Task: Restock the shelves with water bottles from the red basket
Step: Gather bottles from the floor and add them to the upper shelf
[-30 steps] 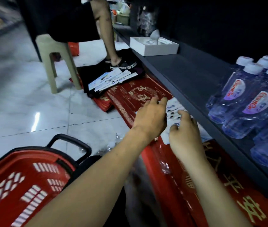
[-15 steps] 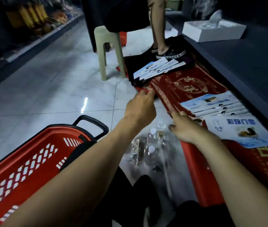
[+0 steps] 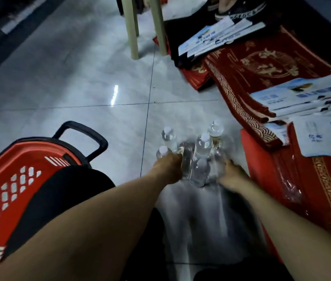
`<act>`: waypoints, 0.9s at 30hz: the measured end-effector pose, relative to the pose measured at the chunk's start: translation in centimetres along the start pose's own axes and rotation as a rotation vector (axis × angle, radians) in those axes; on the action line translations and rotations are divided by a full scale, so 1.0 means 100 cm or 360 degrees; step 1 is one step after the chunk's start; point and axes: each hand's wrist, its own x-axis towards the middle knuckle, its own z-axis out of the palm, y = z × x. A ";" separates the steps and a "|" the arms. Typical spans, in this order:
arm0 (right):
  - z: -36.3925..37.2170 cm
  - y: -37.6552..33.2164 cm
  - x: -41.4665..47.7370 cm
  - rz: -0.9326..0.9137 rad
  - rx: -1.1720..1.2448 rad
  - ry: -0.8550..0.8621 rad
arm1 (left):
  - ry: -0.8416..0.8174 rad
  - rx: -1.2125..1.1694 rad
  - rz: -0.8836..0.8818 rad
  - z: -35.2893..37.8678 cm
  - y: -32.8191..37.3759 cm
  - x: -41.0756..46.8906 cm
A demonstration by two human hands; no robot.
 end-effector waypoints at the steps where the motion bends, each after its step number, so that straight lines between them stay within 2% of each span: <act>1: 0.009 0.009 0.008 0.0025 0.0017 -0.0047 | -0.0061 -0.0054 -0.0035 0.016 -0.003 0.006; 5: 0.040 0.030 0.040 0.0090 0.0139 -0.0177 | -0.0238 -0.0208 -0.0110 0.060 -0.010 0.038; 14: 0.081 0.034 0.096 0.0161 0.0724 -0.0206 | -0.0251 -0.0336 0.0014 0.080 0.002 0.107; 19: 0.097 0.035 0.107 0.0234 0.1063 -0.0054 | -0.0329 -0.0423 0.0009 0.081 -0.001 0.120; 22: 0.094 0.041 0.107 0.0157 0.1184 -0.0025 | -0.0458 -0.0745 -0.0107 0.076 -0.006 0.121; 27: 0.065 0.045 0.095 -0.0069 0.1341 -0.0204 | -0.0667 -0.1198 -0.0184 0.053 -0.015 0.109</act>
